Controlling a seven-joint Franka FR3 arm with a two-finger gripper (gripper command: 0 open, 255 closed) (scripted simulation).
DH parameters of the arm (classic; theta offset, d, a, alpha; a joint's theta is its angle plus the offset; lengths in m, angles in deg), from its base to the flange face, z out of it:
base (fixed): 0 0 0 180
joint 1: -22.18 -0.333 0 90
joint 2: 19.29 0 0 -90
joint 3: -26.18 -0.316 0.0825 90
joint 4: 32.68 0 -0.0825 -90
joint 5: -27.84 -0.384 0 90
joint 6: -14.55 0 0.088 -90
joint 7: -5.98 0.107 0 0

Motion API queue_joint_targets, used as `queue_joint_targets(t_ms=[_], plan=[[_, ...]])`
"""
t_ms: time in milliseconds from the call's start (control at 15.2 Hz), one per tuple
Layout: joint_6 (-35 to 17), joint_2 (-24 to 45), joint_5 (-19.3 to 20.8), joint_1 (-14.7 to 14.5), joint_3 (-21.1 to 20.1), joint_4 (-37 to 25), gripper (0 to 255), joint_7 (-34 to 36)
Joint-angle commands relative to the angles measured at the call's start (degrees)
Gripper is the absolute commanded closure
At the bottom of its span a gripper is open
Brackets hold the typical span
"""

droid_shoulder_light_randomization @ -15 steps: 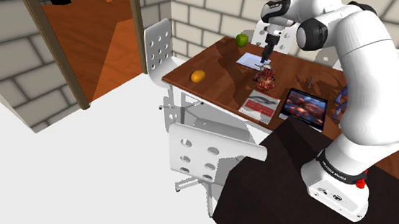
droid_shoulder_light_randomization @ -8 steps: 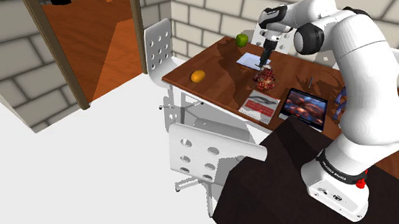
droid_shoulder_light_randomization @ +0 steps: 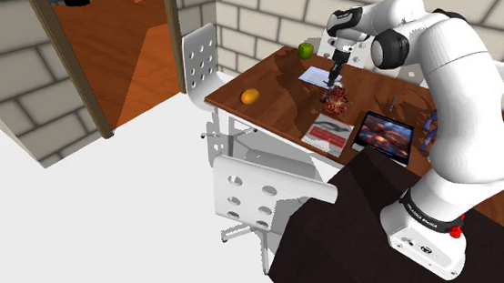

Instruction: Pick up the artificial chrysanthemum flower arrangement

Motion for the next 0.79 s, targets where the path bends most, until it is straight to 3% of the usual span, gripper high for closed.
queue_joint_targets(t_ms=[0, 726], plan=[[-0.01, 0.06, 0.0, 0.01, 0.01, 0.12, 255, 0.03], [4.87, -3.51, 0.97, 0.01, 0.76, -1.38, 255, 0.95]])
